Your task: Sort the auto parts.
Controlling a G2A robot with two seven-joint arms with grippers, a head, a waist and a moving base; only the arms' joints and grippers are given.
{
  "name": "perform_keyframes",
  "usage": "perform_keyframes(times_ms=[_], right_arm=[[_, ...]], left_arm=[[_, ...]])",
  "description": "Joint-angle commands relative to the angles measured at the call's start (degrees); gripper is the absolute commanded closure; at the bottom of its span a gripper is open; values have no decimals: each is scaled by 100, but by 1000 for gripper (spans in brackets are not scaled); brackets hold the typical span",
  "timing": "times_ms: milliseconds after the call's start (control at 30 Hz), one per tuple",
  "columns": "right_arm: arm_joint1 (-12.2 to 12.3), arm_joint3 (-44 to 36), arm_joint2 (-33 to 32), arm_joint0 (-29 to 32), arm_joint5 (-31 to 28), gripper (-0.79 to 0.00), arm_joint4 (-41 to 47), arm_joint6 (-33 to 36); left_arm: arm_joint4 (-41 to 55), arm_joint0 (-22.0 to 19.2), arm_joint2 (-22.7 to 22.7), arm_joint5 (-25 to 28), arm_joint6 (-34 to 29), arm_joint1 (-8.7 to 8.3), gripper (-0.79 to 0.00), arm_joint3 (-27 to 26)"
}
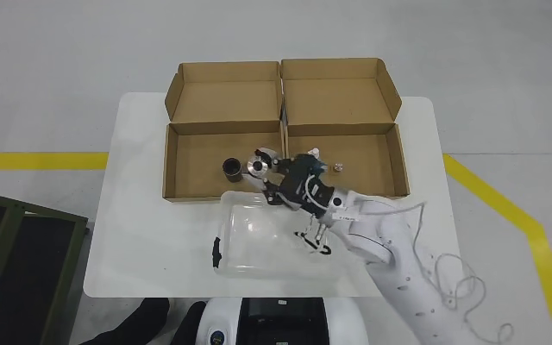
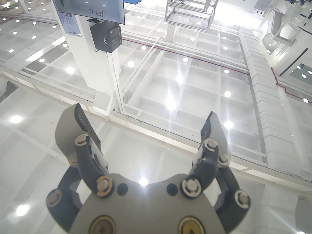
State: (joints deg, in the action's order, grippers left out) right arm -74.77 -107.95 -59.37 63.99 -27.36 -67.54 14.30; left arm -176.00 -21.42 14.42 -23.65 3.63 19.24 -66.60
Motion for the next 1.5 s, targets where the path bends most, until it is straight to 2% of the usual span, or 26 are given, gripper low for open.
perform_keyframes(times_ms=[0,400,867,1333,1367,1467], right_arm=[[-17,120,91,-89,104,0,-156,55],[-157,905,671,-683,631,0,-964,606],[-463,2186,1315,-1569,894,0,-837,1187],[-636,3042,1459,-1881,903,0,-665,1377],[-648,3087,1465,-1899,898,-3,-648,1378],[-682,3216,1480,-1956,875,-111,-578,1410]], left_arm=[[0,0,0,0,0,0,-785,0],[0,0,0,0,0,0,-785,0],[0,0,0,0,0,0,-785,0],[0,0,0,0,0,0,-785,0],[0,0,0,0,0,0,-785,0],[0,0,0,0,0,0,-785,0]])
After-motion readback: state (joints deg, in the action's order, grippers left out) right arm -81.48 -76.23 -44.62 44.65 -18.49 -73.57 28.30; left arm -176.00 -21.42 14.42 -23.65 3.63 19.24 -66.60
